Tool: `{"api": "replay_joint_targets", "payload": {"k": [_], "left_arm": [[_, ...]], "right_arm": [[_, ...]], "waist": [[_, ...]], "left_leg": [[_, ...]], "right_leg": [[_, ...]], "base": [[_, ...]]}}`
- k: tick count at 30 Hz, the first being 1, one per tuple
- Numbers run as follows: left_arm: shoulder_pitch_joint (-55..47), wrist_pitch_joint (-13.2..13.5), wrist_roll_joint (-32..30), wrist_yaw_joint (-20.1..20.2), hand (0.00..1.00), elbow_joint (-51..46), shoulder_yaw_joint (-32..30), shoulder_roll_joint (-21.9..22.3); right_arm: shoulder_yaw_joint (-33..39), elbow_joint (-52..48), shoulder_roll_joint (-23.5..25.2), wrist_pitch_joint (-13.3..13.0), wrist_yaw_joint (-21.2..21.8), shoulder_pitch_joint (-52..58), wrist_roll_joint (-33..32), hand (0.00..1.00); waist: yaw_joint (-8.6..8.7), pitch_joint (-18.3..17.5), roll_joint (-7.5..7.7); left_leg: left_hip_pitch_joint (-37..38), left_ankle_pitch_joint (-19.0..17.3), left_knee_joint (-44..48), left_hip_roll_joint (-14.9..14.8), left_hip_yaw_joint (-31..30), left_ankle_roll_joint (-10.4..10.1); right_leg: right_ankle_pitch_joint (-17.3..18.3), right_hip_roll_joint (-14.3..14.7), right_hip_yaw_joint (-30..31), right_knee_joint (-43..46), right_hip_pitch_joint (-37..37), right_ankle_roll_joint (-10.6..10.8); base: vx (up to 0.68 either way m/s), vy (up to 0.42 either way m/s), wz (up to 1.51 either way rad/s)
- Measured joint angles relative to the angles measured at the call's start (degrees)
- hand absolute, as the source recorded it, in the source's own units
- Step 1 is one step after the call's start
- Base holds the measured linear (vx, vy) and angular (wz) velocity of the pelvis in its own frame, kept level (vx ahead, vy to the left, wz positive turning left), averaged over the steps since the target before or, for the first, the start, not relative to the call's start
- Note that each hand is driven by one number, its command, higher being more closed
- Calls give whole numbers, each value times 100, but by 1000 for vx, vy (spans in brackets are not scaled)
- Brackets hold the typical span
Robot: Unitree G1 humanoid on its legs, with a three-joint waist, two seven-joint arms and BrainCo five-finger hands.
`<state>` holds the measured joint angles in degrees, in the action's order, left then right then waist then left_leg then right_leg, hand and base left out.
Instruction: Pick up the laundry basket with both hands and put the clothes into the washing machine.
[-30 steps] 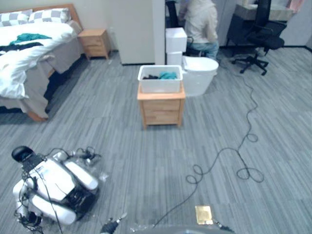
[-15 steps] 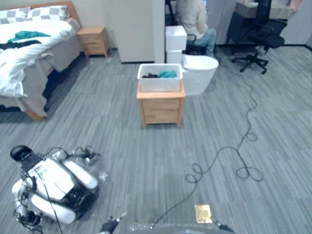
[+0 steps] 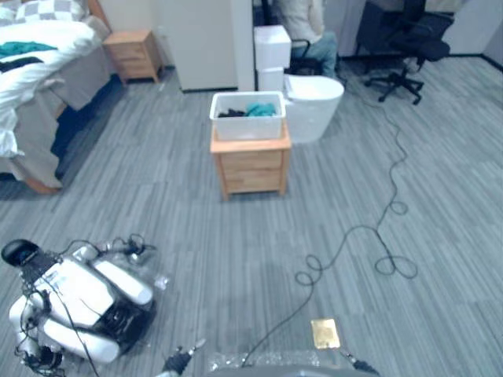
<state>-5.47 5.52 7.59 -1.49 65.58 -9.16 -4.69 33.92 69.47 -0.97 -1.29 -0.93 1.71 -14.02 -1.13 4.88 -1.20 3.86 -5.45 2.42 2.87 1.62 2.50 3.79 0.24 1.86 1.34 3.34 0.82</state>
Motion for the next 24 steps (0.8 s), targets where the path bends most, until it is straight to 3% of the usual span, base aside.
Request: {"api": "replay_joint_targets", "payload": {"k": [2, 4, 5, 6, 8, 10, 12, 14, 16, 17, 18, 19, 20, 21, 22, 23, 24], "left_arm": [[63, 4, 78, 0, 0, -18, -2, 17], [220, 3, 83, -1, 0, -154, -5, 92], [303, 6, 82, 3, 0, -243, -9, 207], [407, 9, 44, 12, 0, -296, -25, 279], [446, 5, 70, 6, 0, -352, -43, 290], [408, -9, 69, 5, 0, -435, -55, 301], [457, -12, 70, 10, 0, -464, -51, 362], [533, -24, 69, 14, 0, -465, -61, 494], [588, -32, 67, 33, 0, -427, -233, 671], [558, -34, 67, 32, 0, -421, -267, 733], [585, -39, 63, 37, 0, -420, -300, 780], [591, -65, 64, 37, 0, -417, -330, 839], [670, -112, 66, 56, 0, -430, -446, 865], [757, -123, 69, 66, 0, -438, -520, 927], [740, -118, 75, 63, 0, -440, -586, 913], [657, -94, 92, 55, 0, -539, -800, 913], [653, -72, 159, 76, 0, -604, -866, 897]], "right_arm": [[66, -18, 25, 0, 1, -10, -5, 0], [-53, -237, 82, -3, -3, 56, -133, 0], [-266, -432, 84, -6, 4, 162, -245, 0], [-422, -691, 107, -19, 12, 236, -375, 0], [-614, -850, 136, -68, 35, 336, -445, 0], [-729, -830, 125, -77, 49, 315, -506, 0], [-685, -858, 207, -108, 85, 299, -620, 0], [-314, -872, 246, -111, 95, 211, -698, 0], [121, -849, 335, -98, 68, 251, -820, 0], [167, -839, 372, -95, 55, 271, -834, 0], [242, -785, 394, -94, 17, 332, -861, 0], [351, -781, 365, -70, 2, 326, -887, 0], [430, -782, 370, -74, -10, 282, -914, 0], [416, -804, 334, -80, -5, 241, -979, 0], [383, -828, 328, -97, -2, 244, -1023, 0], [193, -946, 277, -100, -25, 339, -1083, 0], [139, -962, 139, -104, -19, 344, -1105, 0]], "waist": [[-6, 40, -18], [-10, 138, 26], [3, 176, 58], [33, 255, 101], [16, 277, 158], [3, 280, 186], [43, 280, 184], [41, 298, 141], [153, 212, 5], [246, 188, -26], [284, 133, -11], [232, 67, -57], [199, 53, -98], [230, 106, -111], [198, 55, -209], [189, -9, -227], [112, -73, -500]], "left_leg": [[-39, -81, 115, 8, -2, 48], [-92, -323, 418, 133, -22, 125], [-203, -526, 668, 251, -91, 165], [-201, -666, 888, 372, -199, 223], [-85, -895, 1131, 451, -235, 285], [110, -1121, 1198, 410, -306, 352], [244, -1310, 1173, 314, -328, 394], [532, -1465, 1023, 99, -338, 430], [994, -1510, 542, -297, -553, 242], [1095, -1519, 530, -354, -712, 171], [1138, -1533, 827, -472, -953, 45], [1130, -1521, 1014, -593, -1051, -10], [961, -1161, 1521, -575, -1115, -392], [768, -509, 2227, -407, -1131, -527], [610, -230, 2801, -394, -1148, -768], [91, 315, 4241, -370, -1150, -1371], [-502, 326, 5623, -599, -1144, -1388]], "right_leg": [[156, -39, 4, 279, -110, 71], [711, -214, -53, 1299, -450, 292], [1003, -360, -117, 2356, -888, 399], [1073, -515, -138, 3682, -1457, 370], [1000, -623, -140, 4917, -1985, 209], [1050, -549, -258, 5214, -2280, 271], [1094, -508, -674, 4877, -2591, 322], [1001, -359, -1305, 3726, -2728, 193], [506, 11, -1598, 2252, -2684, -7], [299, 86, -1606, 2065, -2649, -98], [-320, 180, -1579, 2036, -2542, -774], [-249, 242, -1663, 2075, -2437, -801], [-65, 225, -1711, 2229, -2344, -895], [205, 167, -1862, 2780, -2421, -906], [257, 282, -1889, 2577, -2265, -730], [152, 470, -1844, 1477, -1562, -1066], [151, 815, -1681, 1224, -1160, -1060]], "base": [[36, 37, -1], [-22, 65, 20], [-44, 99, 45], [-21, 89, 51], [148, 74, 36], [238, 25, 6], [248, -10, -4], [520, -31, -2], [677, -106, 49], [696, -165, 85], [581, -149, 59], [796, -211, 40], [784, -232, 16], [766, -269, 20], [572, -283, 27], [484, -266, -3], [493, -210, -26]]}}
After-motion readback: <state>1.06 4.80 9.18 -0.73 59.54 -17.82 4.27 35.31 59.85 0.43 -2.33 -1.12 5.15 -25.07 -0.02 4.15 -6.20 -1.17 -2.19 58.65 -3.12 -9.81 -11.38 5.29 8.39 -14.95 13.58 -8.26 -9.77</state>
